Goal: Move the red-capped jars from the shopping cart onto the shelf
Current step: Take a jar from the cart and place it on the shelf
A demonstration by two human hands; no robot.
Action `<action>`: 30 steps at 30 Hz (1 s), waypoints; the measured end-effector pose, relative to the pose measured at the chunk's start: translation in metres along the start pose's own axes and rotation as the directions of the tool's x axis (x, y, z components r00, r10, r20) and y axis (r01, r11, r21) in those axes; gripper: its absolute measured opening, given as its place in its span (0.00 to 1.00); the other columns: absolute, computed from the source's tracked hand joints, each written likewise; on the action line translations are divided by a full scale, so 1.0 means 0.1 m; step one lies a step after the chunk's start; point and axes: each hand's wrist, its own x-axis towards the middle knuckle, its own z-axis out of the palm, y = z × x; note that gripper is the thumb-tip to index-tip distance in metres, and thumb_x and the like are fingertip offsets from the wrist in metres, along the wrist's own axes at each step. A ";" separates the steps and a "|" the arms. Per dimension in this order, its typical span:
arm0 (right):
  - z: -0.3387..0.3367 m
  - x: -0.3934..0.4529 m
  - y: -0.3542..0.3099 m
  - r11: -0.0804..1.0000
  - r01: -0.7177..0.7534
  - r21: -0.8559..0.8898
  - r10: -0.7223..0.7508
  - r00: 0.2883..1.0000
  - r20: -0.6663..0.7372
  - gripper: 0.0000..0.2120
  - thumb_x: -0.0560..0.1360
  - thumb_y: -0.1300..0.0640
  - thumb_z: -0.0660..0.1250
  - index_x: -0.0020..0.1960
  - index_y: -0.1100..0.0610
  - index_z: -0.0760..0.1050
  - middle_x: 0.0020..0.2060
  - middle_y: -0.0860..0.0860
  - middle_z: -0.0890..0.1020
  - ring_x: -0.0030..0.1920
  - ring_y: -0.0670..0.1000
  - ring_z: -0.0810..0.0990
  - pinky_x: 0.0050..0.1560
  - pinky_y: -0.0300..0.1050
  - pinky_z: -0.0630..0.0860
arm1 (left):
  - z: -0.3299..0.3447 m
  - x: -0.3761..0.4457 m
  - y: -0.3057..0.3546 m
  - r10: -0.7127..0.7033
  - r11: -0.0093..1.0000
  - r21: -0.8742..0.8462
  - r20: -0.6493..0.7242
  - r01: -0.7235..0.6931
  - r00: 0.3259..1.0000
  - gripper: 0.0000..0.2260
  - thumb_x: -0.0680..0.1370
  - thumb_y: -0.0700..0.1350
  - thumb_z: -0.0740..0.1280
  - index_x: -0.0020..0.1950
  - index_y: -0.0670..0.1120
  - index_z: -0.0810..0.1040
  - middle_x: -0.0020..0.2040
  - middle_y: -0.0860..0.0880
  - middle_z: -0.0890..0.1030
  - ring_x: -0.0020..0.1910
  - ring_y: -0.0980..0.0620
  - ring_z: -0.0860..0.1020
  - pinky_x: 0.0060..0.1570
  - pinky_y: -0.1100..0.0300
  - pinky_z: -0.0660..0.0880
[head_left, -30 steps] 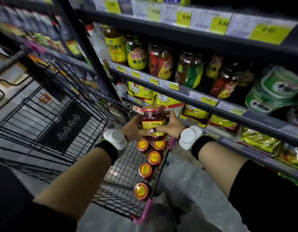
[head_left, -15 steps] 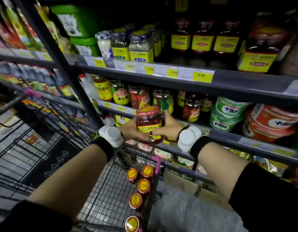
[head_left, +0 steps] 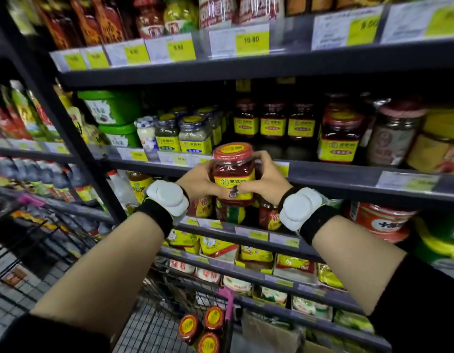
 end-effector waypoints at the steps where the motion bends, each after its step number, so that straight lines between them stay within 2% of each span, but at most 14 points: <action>1: -0.04 0.03 -0.07 1.000 0.024 -0.004 -0.024 0.999 -0.025 0.35 0.52 0.55 0.74 0.57 0.53 0.63 0.55 0.53 0.74 0.59 0.54 0.74 0.61 0.54 0.73 | -0.03 0.04 0.08 0.018 1.000 0.025 -0.021 -0.017 1.000 0.40 0.52 0.46 0.78 0.62 0.44 0.70 0.52 0.50 0.80 0.56 0.47 0.78 0.58 0.52 0.74; 4: -0.15 0.11 -0.25 0.997 0.083 -0.004 -0.083 0.995 -0.050 0.41 0.46 0.49 0.72 0.58 0.52 0.63 0.57 0.54 0.75 0.61 0.55 0.74 0.62 0.55 0.74 | -0.11 0.15 0.29 0.080 0.993 0.089 -0.086 -0.072 0.993 0.47 0.49 0.52 0.78 0.66 0.41 0.68 0.57 0.46 0.79 0.59 0.46 0.78 0.60 0.50 0.74; 6: -0.23 0.18 -0.37 0.994 0.111 0.006 -0.110 0.992 -0.068 0.40 0.48 0.53 0.73 0.58 0.51 0.63 0.58 0.55 0.75 0.60 0.56 0.75 0.61 0.56 0.74 | -0.15 0.23 0.42 0.131 0.986 0.119 -0.122 -0.117 0.984 0.48 0.49 0.53 0.77 0.66 0.41 0.68 0.57 0.47 0.79 0.58 0.47 0.77 0.60 0.52 0.73; 7: -0.27 0.22 -0.42 0.993 0.121 0.008 -0.121 0.990 -0.075 0.39 0.50 0.56 0.73 0.59 0.51 0.63 0.57 0.55 0.75 0.59 0.55 0.75 0.59 0.55 0.76 | -0.15 0.27 0.48 0.146 0.983 0.131 -0.138 -0.128 0.980 0.46 0.50 0.51 0.78 0.66 0.41 0.68 0.57 0.47 0.78 0.58 0.48 0.77 0.59 0.54 0.73; 10: -0.35 0.34 -0.53 0.986 0.169 -0.011 -0.169 0.978 -0.121 0.37 0.53 0.64 0.71 0.59 0.54 0.62 0.55 0.54 0.73 0.55 0.51 0.73 0.51 0.43 0.76 | -0.13 0.43 0.57 0.178 0.981 0.120 -0.206 -0.156 0.962 0.37 0.60 0.35 0.79 0.66 0.40 0.69 0.57 0.46 0.77 0.57 0.49 0.76 0.57 0.57 0.72; 13: -0.39 0.48 -0.56 0.980 0.184 -0.080 -0.194 0.970 -0.146 0.38 0.58 0.73 0.73 0.64 0.59 0.62 0.56 0.54 0.72 0.57 0.51 0.71 0.53 0.42 0.72 | -0.09 0.56 0.55 0.199 0.978 0.118 -0.272 -0.172 0.942 0.35 0.61 0.34 0.79 0.65 0.39 0.69 0.57 0.45 0.78 0.57 0.49 0.77 0.60 0.56 0.72; 17: -0.46 0.66 -0.57 0.964 0.131 -0.233 -0.164 0.978 -0.131 0.40 0.59 0.73 0.73 0.67 0.60 0.61 0.55 0.53 0.72 0.57 0.53 0.72 0.51 0.42 0.73 | -0.04 0.77 0.48 0.184 0.982 0.104 -0.303 -0.160 0.935 0.34 0.61 0.34 0.78 0.65 0.37 0.70 0.56 0.43 0.79 0.55 0.51 0.76 0.57 0.59 0.71; 21: -0.48 0.77 -0.53 0.944 0.038 -0.327 -0.082 0.989 -0.121 0.41 0.61 0.70 0.74 0.69 0.58 0.60 0.59 0.57 0.74 0.59 0.57 0.74 0.51 0.45 0.75 | -0.03 0.91 0.38 0.164 0.983 0.135 -0.300 -0.128 0.940 0.34 0.61 0.34 0.79 0.65 0.38 0.70 0.58 0.42 0.79 0.57 0.48 0.77 0.62 0.54 0.72; 27: -0.49 1.00 -0.45 0.945 -0.113 -0.308 0.073 0.987 -0.140 0.44 0.63 0.69 0.74 0.73 0.56 0.57 0.64 0.57 0.73 0.64 0.59 0.72 0.58 0.49 0.75 | 0.00 1.03 0.35 0.149 0.972 0.224 -0.329 -0.076 0.933 0.34 0.62 0.35 0.78 0.65 0.40 0.69 0.58 0.42 0.79 0.57 0.45 0.77 0.58 0.55 0.73; 30: -0.48 1.12 -0.44 0.938 -0.154 -0.312 0.119 0.985 -0.129 0.45 0.63 0.69 0.74 0.74 0.57 0.56 0.66 0.56 0.72 0.67 0.58 0.70 0.56 0.44 0.72 | -0.01 1.10 0.35 0.107 0.958 0.286 -0.355 -0.001 0.929 0.33 0.63 0.37 0.78 0.65 0.40 0.68 0.58 0.41 0.79 0.58 0.44 0.77 0.55 0.58 0.72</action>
